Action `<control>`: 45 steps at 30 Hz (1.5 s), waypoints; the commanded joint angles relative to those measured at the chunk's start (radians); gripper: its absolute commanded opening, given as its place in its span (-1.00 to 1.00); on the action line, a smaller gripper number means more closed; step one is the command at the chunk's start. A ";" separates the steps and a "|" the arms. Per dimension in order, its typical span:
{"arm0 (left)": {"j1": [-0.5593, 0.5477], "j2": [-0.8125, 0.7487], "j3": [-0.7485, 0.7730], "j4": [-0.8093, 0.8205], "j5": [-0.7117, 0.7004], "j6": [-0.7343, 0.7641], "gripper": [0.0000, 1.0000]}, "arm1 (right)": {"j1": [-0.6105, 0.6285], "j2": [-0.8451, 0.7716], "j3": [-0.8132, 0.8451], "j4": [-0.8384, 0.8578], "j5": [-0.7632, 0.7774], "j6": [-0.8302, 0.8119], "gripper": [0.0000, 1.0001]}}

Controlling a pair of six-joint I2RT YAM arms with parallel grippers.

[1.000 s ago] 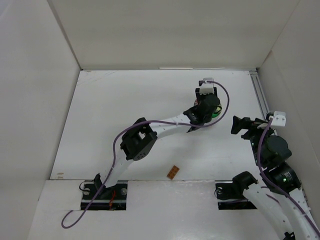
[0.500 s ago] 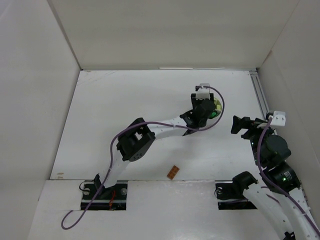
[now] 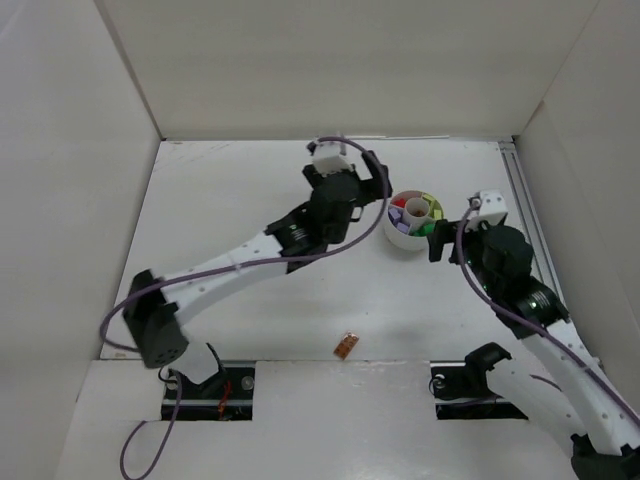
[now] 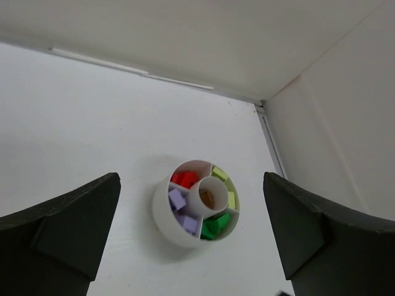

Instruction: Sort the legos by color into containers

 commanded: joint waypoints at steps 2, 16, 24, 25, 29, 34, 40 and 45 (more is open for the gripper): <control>0.018 -0.294 -0.193 -0.348 0.027 -0.207 1.00 | 0.042 0.155 0.080 -0.046 -0.142 -0.030 0.98; 0.018 -1.086 -0.732 -0.702 0.220 -0.533 1.00 | 0.692 0.451 0.035 -0.158 -0.058 0.674 0.98; 0.018 -1.112 -0.679 -0.804 0.293 -0.511 1.00 | 0.891 0.830 0.270 -0.430 0.046 1.166 0.84; 0.018 -1.112 -0.668 -0.815 0.307 -0.511 1.00 | 0.905 0.848 0.270 -0.430 0.045 1.201 0.84; 0.018 -1.103 -0.668 -0.837 0.369 -0.500 1.00 | 0.930 0.870 0.217 -0.289 0.036 1.349 0.67; 0.018 -1.161 -0.677 -0.855 0.389 -0.490 1.00 | 0.930 0.907 0.206 -0.258 0.074 1.438 0.61; 0.018 -1.245 -0.677 -0.873 0.378 -0.490 1.00 | 0.930 0.989 0.258 -0.341 0.084 1.485 0.51; 0.018 -1.304 -0.686 -0.883 0.357 -0.508 1.00 | 0.930 0.989 0.230 -0.352 0.093 1.525 0.51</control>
